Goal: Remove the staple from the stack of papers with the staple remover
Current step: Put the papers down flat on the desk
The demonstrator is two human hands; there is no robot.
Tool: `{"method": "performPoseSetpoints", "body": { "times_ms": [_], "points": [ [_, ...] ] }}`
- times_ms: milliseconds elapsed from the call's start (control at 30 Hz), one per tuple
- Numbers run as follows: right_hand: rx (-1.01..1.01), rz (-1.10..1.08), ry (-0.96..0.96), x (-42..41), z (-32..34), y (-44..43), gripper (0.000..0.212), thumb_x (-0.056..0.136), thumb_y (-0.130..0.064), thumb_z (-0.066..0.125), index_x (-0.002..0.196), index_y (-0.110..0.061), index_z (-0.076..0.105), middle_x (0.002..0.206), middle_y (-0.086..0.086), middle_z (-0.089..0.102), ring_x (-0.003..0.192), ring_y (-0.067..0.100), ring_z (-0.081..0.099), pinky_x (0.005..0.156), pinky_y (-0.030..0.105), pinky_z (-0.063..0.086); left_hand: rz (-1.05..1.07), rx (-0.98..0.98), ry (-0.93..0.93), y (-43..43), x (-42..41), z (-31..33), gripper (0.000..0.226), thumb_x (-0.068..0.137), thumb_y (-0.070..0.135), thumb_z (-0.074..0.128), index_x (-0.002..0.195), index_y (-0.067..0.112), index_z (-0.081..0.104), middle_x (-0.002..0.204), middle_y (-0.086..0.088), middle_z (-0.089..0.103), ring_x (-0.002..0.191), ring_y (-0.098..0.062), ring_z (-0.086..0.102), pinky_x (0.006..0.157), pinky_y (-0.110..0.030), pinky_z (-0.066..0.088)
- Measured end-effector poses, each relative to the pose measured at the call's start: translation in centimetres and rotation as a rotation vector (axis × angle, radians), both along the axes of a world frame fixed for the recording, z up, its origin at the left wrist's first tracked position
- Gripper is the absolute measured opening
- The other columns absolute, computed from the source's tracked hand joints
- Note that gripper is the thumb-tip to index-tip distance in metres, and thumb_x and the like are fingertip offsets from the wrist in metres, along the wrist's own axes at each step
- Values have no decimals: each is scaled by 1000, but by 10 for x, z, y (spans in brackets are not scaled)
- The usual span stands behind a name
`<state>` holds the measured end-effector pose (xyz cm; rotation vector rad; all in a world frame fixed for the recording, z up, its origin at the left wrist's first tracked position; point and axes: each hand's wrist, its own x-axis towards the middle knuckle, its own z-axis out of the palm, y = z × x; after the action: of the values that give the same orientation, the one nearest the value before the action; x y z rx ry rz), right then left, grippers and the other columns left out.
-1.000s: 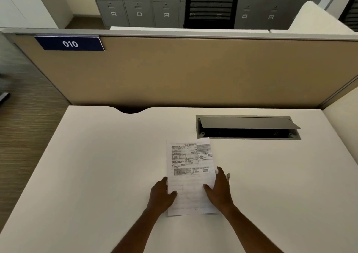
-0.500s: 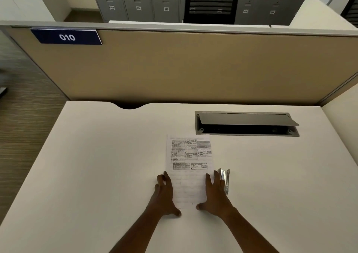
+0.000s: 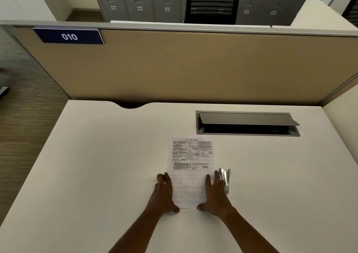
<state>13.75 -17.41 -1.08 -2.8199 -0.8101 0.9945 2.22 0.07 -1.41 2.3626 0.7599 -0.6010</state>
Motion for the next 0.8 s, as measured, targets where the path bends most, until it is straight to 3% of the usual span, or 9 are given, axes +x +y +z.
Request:
{"method": "performPoseSetpoints", "body": {
  "times_ms": [200,300,433,567,700,800],
  "points": [
    [-9,32,-47,7,13,-3,124,70,-59,82,157,-9,9,164,21,-5,152,43,7,121,49,30,17,-30,-11,2,0,3,152,58,50,96,158,-4,-5,152,-13,13,135,-29,45,113,-35,46],
    [164,-32,-141,20,25,-9,89,83,-51,73,150,-9,31,159,15,25,148,37,25,121,43,29,35,-38,-15,6,0,5,157,58,57,94,158,-5,-9,155,-15,11,143,-29,37,116,-34,41],
    [332,-333,-282,42,35,-22,55,86,-30,77,129,-2,56,130,15,53,118,35,55,92,36,50,53,36,-60,11,5,10,152,61,65,88,160,2,-8,158,-12,10,146,-29,27,113,-39,45],
    [283,-568,-209,50,27,-35,53,85,-34,77,120,0,57,118,17,58,108,36,61,83,36,50,7,93,-103,9,18,12,144,61,69,85,163,16,-2,167,-11,0,152,-34,14,114,-48,44],
    [297,-636,-189,42,11,-39,43,87,-36,73,109,-1,61,107,15,62,101,34,63,76,33,44,-57,135,-97,3,30,11,129,68,73,77,164,26,5,171,-7,-6,155,-36,4,118,-51,39],
    [302,-641,-190,41,5,-36,35,90,-33,70,102,-1,64,101,15,66,100,34,64,81,38,49,-62,147,-66,2,34,9,117,75,70,74,164,29,10,172,-8,-4,156,-39,3,120,-53,35]
  ]
}}
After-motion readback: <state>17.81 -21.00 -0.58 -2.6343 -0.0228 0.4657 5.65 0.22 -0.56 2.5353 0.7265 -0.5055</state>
